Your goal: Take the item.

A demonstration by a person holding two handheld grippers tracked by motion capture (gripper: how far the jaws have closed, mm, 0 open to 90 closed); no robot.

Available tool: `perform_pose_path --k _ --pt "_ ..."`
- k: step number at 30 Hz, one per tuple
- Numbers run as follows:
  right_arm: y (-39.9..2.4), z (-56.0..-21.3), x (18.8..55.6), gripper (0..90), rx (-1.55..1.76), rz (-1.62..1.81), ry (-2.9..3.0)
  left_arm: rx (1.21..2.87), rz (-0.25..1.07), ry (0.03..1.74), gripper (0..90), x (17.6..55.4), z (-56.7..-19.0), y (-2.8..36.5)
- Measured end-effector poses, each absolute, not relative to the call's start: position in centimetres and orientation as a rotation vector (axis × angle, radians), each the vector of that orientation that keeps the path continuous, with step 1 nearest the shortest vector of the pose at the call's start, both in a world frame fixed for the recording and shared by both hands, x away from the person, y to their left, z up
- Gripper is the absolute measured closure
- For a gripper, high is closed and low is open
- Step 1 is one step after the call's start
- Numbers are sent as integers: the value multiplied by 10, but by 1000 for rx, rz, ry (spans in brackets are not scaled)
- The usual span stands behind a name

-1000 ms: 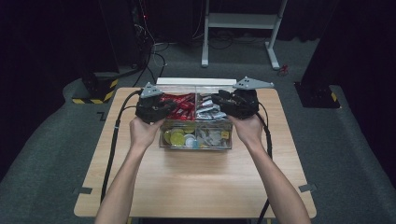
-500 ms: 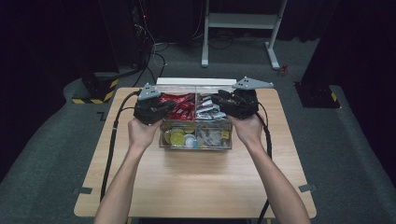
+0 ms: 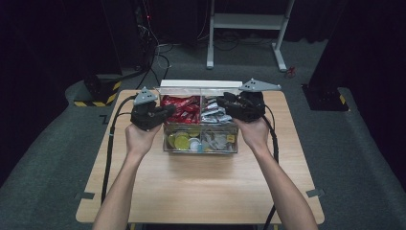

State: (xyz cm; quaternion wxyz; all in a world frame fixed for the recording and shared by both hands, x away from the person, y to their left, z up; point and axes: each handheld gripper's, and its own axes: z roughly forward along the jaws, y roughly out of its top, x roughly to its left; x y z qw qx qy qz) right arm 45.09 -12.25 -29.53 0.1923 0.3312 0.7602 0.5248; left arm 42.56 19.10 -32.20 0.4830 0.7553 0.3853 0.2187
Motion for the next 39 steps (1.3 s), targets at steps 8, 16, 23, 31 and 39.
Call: perform_pose_path --k 8,16,23,31,39 --pt "-122 -295 451 616 929 1467 2138 1828 519 922 859 417 -321 200" --pt "-122 -294 451 614 933 1468 2141 1825 510 910 859 411 -320 205" --pt "-122 -295 451 615 936 1467 2140 1809 508 897 859 402 -318 210" --pt "-122 -295 451 615 930 1467 2134 1783 499 895 859 394 -318 218" --pt "-120 -295 450 613 927 1463 2130 1751 490 888 859 381 -318 231"
